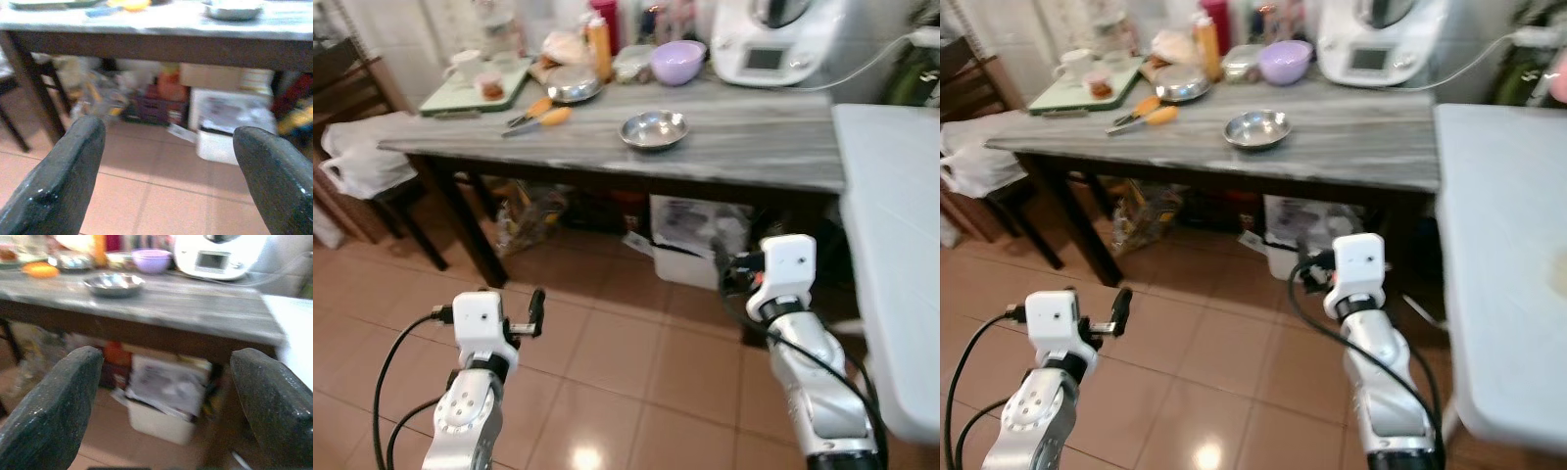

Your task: Setting the table

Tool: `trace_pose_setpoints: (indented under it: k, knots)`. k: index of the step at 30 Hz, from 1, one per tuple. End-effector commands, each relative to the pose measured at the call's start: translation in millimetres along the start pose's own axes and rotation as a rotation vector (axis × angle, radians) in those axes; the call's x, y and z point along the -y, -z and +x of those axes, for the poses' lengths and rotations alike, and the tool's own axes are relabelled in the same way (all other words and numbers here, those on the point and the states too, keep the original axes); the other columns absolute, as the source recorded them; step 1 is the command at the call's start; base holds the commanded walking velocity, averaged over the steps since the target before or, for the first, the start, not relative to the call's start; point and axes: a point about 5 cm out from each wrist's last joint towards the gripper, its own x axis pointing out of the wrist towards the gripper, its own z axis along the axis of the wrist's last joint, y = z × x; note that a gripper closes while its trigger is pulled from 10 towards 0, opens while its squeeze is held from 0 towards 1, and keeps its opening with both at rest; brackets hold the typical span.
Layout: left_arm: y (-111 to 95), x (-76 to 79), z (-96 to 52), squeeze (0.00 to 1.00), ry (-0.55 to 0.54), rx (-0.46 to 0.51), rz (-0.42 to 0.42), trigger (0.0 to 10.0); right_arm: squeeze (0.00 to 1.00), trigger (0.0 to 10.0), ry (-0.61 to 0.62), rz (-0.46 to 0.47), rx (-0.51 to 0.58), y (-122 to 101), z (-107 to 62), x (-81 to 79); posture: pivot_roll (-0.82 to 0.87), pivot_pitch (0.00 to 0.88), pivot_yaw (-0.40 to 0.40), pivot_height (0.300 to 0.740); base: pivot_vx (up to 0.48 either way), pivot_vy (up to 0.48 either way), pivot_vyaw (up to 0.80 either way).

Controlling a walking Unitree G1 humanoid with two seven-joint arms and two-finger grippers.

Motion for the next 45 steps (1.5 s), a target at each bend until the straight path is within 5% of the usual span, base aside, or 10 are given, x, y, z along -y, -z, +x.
trace_pose_setpoints:
  k: [1, 22, 45]
  knots:
    - [2, -6.5, -1.5, 0.00, -0.020, -0.011, 0.019, 10.0, 0.00, 10.0, -0.014, 0.010, 0.007, -3, 1.9, -6.0, -0.15, 0.069, 0.093, 0.740, -0.307, 0.000, -0.67]
    - [-4, 0.6, -1.2, 0.00, 0.062, 0.033, 0.016, 10.0, 0.00, 10.0, -0.023, -0.004, 0.015, -2, 3.2, -7.6, -0.15, 0.060, 0.094, 0.740, -0.013, 0.000, -0.11]
    - [-2, 3.9, -1.9, 0.00, 0.084, 0.031, -0.006, 10.0, 0.00, 10.0, -0.023, -0.013, 0.019, -4, 5.3, -7.8, -0.15, 0.070, 0.093, 0.740, 0.000, -0.461, 0.00]
